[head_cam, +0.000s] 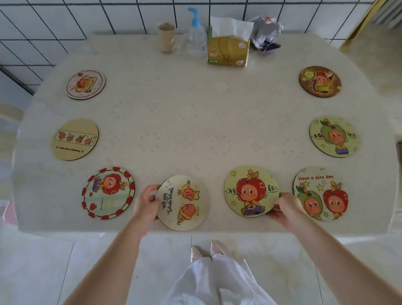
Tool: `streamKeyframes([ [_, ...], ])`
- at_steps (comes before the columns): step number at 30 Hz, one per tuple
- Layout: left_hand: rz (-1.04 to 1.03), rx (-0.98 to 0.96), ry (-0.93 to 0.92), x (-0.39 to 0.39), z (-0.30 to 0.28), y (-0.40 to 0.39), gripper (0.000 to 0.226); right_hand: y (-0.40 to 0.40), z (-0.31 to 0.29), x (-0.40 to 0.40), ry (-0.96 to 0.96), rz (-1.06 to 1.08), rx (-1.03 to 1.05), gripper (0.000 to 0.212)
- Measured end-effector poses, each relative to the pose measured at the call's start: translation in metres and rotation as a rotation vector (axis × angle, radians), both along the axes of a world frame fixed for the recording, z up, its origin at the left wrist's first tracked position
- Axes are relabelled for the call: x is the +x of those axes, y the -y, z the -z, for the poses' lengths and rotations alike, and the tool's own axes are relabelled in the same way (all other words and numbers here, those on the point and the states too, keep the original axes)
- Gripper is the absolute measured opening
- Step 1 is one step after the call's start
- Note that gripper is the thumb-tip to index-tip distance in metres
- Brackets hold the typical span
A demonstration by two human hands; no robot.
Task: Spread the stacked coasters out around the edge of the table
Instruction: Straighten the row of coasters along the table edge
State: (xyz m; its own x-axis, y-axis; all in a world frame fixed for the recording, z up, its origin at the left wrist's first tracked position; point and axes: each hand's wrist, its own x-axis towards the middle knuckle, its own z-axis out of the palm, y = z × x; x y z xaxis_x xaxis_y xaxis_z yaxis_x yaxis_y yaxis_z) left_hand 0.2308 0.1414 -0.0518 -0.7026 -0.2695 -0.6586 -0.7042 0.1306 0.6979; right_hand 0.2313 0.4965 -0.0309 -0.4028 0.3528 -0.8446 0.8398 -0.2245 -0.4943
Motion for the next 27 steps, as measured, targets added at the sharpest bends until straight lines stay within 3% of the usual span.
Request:
streamKeyframes([
  [4, 0.28, -0.157, -0.051, -0.044, -0.007, 0.01, 0.038, 0.007, 0.008, 0.012, -0.027, 0.061, -0.096, 0.037],
  [12, 0.733, -0.169, 0.016, -0.11, -0.025, -0.004, 0.031, 0.018, 0.009, 0.017, -0.104, 0.074, -0.081, 0.027],
  [17, 1.026, -0.29, 0.046, -0.13, -0.028, -0.016, 0.031, 0.021, 0.014, 0.021, -0.106, 0.096, -0.037, 0.026],
  [21, 1.137, -0.376, 0.039, -0.133, -0.027, -0.024, 0.038, 0.022, 0.016, 0.022, -0.114, 0.167, -0.081, 0.028],
  [27, 1.096, -0.45, -0.054, -0.128, -0.023, -0.028, 0.033, 0.021, 0.015, 0.02, -0.122, 0.058, 0.052, 0.025],
])
